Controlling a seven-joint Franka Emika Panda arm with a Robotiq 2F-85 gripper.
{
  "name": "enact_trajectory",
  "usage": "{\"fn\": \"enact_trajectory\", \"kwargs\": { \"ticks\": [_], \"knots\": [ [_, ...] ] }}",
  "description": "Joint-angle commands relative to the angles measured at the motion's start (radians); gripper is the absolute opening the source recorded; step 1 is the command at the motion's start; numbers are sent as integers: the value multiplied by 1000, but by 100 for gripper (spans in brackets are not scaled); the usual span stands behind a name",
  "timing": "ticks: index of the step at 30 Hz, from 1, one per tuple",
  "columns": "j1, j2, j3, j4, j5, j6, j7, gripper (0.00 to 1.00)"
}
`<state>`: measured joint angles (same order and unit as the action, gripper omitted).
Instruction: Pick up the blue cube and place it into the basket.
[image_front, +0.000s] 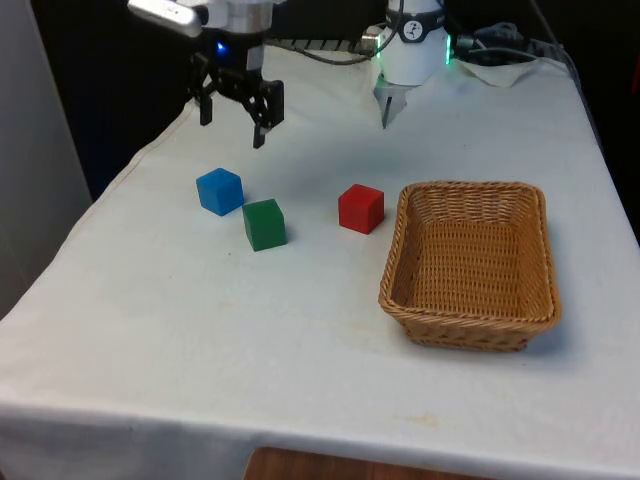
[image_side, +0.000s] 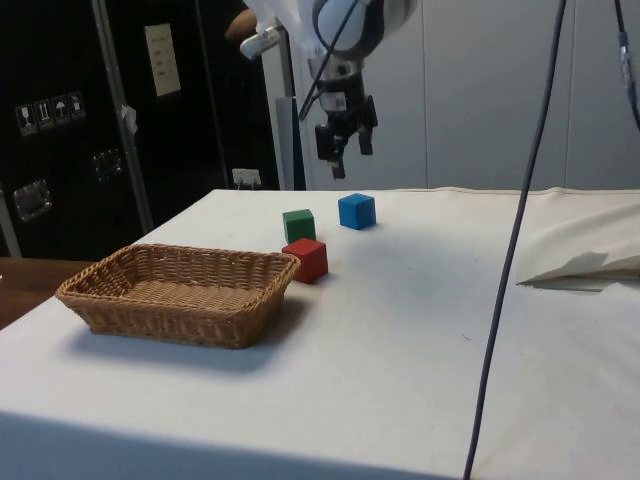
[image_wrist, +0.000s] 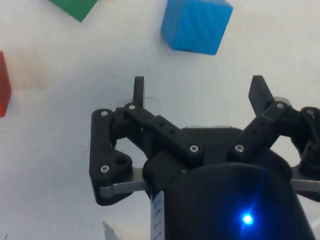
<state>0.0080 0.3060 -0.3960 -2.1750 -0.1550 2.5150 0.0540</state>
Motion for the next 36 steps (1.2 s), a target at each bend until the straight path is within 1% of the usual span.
{"fn": "enact_trajectory", "kwargs": {
  "ticks": [1,3,4,5,10,12,13,14,15,21,22,23,26,27,30,31,32,36],
  "knots": [
    [-3,10,-3,-2,2,24,9,100],
    [-3,21,-7,-2,2,41,17,100],
    [-1,17,-7,0,0,24,14,100],
    [-4,35,-11,-3,3,58,27,100],
    [-6,68,-17,-1,5,95,47,100],
    [-10,90,-19,0,9,116,55,100],
    [-4,80,-22,0,1,99,55,100],
    [-10,96,-19,1,11,122,57,100],
    [-12,104,-20,2,12,130,59,100],
    [-16,152,-33,11,26,176,63,100],
    [-8,144,-38,8,17,162,66,100],
    [-18,160,-34,13,28,183,64,100],
    [-20,180,-38,18,38,203,64,100],
    [-23,195,-38,22,48,217,62,100],
    [-29,209,-35,27,65,237,56,100],
    [-14,211,-50,28,53,227,67,100],
    [-31,213,-33,28,72,243,52,100],
    [-40,230,-28,32,114,274,32,100]
  ]
}}
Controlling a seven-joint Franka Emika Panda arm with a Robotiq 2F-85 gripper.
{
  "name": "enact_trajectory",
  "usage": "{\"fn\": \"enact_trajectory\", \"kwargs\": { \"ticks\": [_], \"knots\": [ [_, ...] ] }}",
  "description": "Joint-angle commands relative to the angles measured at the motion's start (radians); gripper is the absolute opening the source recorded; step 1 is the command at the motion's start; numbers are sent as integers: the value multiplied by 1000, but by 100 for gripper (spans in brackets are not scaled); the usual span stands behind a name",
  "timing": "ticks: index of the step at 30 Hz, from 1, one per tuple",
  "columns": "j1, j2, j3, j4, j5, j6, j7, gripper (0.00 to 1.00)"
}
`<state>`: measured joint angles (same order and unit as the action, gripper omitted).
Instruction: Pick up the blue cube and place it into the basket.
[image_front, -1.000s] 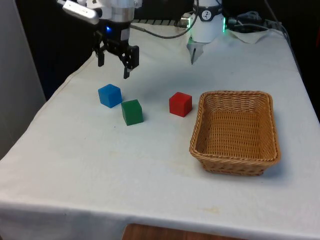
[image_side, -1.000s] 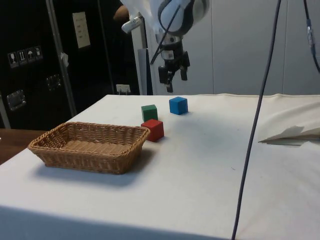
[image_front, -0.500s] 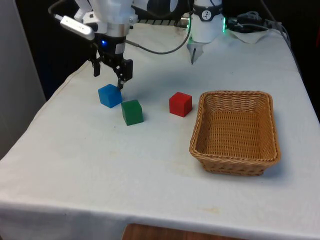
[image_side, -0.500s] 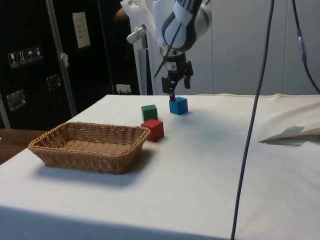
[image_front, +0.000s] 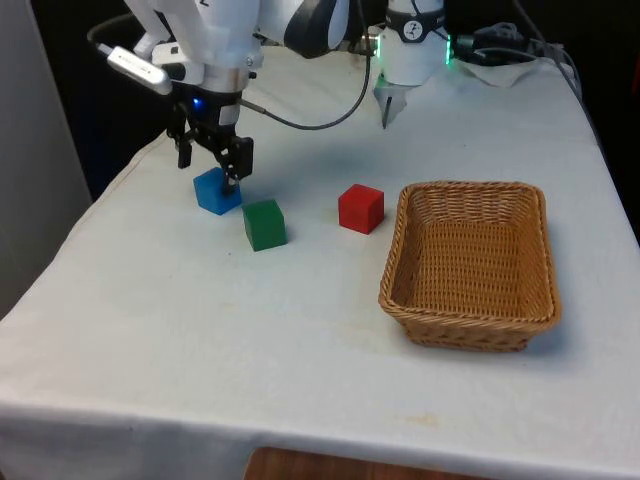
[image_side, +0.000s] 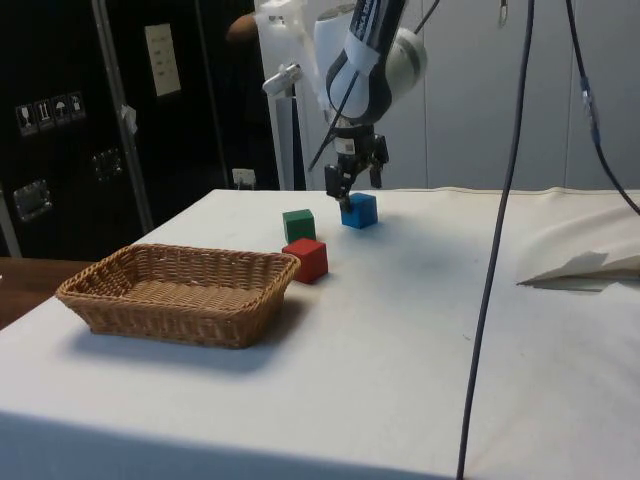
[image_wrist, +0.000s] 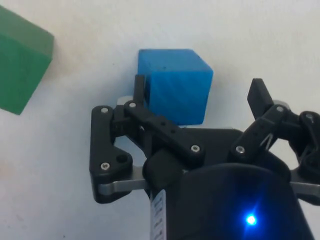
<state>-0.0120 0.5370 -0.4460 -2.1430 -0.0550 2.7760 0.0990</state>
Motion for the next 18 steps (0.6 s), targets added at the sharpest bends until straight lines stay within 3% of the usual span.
{"fn": "enact_trajectory", "kwargs": {
  "ticks": [1,2,3,4,10,11,12,18],
  "knots": [
    [-20,3,23,0,21,19,-16,100],
    [-20,7,23,0,29,24,-20,100],
    [-1,7,0,0,17,10,-8,100],
    [-20,11,22,0,36,29,-23,100],
    [-19,24,24,-3,65,52,-30,100],
    [-1,29,1,0,49,38,-15,100],
    [-19,25,25,-3,68,53,-30,100],
    [-4,20,23,-12,70,63,-14,100]
  ]
}}
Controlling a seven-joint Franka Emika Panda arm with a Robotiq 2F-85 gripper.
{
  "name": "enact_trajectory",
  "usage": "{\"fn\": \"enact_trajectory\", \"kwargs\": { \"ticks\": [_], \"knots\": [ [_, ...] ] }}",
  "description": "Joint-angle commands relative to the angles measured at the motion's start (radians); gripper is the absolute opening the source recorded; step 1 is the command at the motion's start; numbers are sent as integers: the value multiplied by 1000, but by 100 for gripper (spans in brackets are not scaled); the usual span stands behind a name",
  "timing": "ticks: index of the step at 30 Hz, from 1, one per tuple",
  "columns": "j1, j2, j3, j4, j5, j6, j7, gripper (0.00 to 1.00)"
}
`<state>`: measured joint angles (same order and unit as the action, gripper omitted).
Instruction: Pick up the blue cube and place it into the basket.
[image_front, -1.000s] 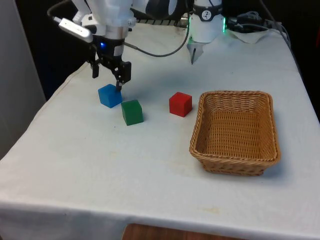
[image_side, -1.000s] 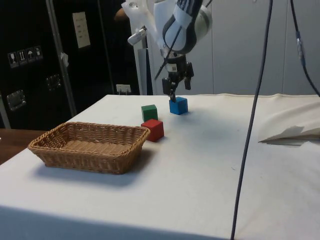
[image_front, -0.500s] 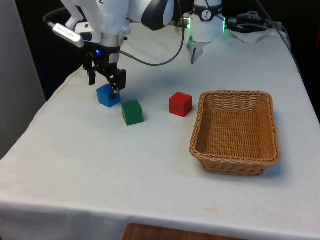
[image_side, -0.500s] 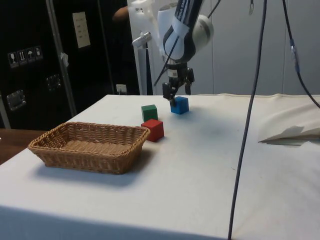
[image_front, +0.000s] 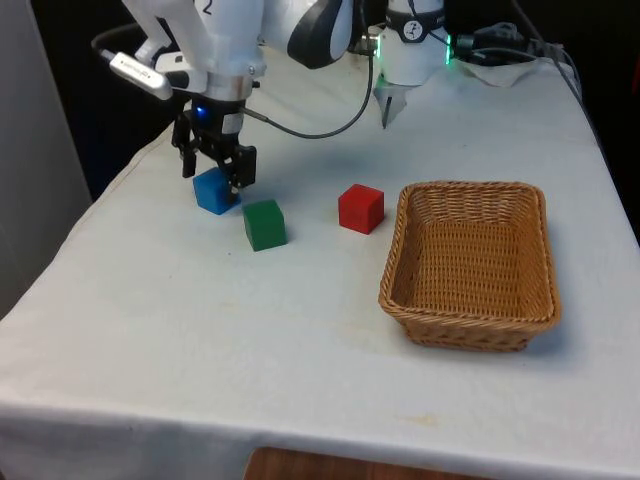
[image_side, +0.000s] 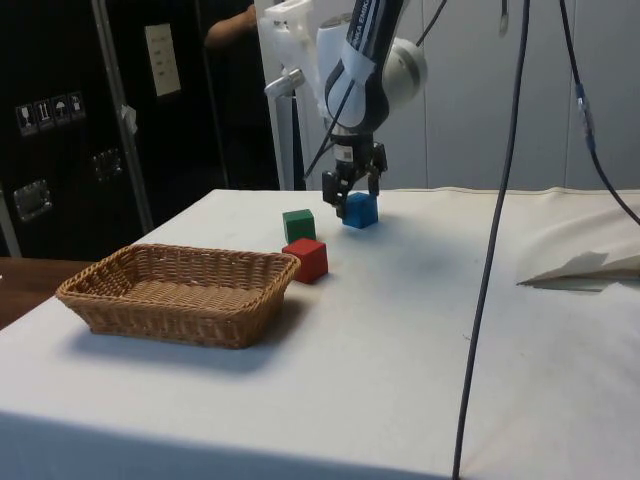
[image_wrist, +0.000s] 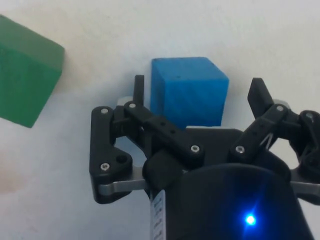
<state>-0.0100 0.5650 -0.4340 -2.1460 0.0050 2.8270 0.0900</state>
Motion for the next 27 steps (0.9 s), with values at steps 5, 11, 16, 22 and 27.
{"fn": "enact_trajectory", "kwargs": {
  "ticks": [5,11,16,22,27],
  "knots": [
    [-5,-12,18,-12,9,8,4,100],
    [2,-12,12,-17,5,7,14,100],
    [7,-9,6,-15,0,5,18,100],
    [5,-4,8,-10,1,1,16,34],
    [11,-6,2,-13,-3,4,19,3]
  ]
}}
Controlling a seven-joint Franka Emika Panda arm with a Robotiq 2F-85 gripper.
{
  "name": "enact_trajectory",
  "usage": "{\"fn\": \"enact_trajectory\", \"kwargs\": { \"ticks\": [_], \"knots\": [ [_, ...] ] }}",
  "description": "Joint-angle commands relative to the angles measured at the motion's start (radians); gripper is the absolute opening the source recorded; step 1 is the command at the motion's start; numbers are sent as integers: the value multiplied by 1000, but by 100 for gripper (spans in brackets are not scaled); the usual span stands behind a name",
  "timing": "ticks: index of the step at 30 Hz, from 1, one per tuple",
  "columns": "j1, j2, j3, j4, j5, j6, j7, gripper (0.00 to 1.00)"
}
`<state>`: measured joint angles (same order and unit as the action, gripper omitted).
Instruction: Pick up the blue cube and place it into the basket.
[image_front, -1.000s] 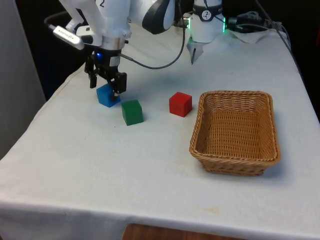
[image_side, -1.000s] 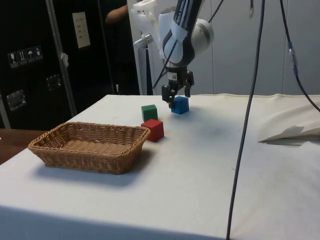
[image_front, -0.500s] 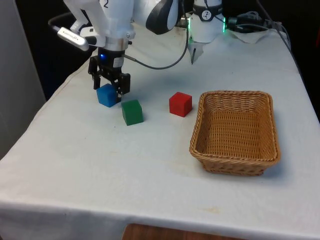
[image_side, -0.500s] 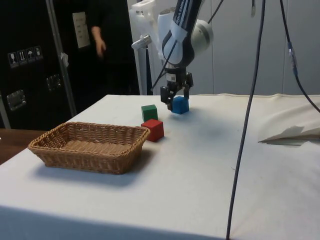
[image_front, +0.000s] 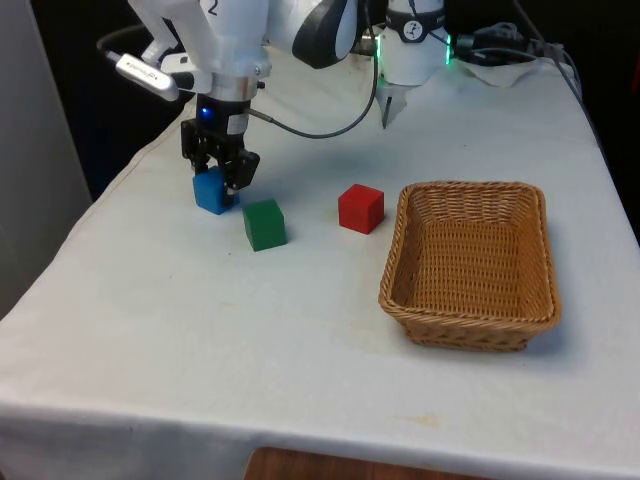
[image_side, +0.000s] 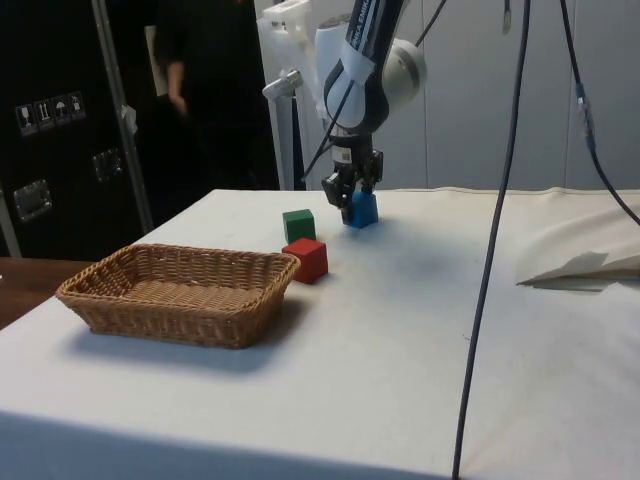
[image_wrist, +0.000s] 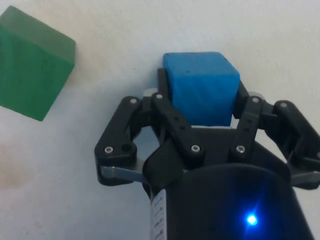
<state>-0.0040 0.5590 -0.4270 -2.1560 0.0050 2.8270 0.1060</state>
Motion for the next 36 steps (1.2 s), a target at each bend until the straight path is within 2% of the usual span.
{"fn": "enact_trajectory", "kwargs": {
  "ticks": [1,4,5,8,9,10,11,14,15,16,24,25,27,34,35,36],
  "knots": [
    [5,0,-5,-3,-3,4,3,3],
    [5,0,-5,-3,-3,4,3,4],
    [0,0,0,0,0,0,0,4],
    [8,-11,-7,-2,-3,-6,4,4],
    [1,0,0,1,0,0,0,4],
    [10,-18,-8,-2,-4,-12,5,4],
    [13,-31,-9,-1,-4,-20,6,4],
    [15,-49,-9,0,-5,-34,8,4],
    [6,-40,0,3,0,-24,1,4],
    [16,-56,-8,1,-5,-40,8,4],
    [24,-108,-3,13,-3,-88,8,4],
    [19,-103,1,12,0,-77,3,4],
    [27,-123,-1,18,-1,-103,10,4],
    [31,-153,8,35,1,-133,13,4],
    [27,-147,8,32,0,-123,9,4],
    [31,-157,10,37,1,-138,14,4]
  ]
}}
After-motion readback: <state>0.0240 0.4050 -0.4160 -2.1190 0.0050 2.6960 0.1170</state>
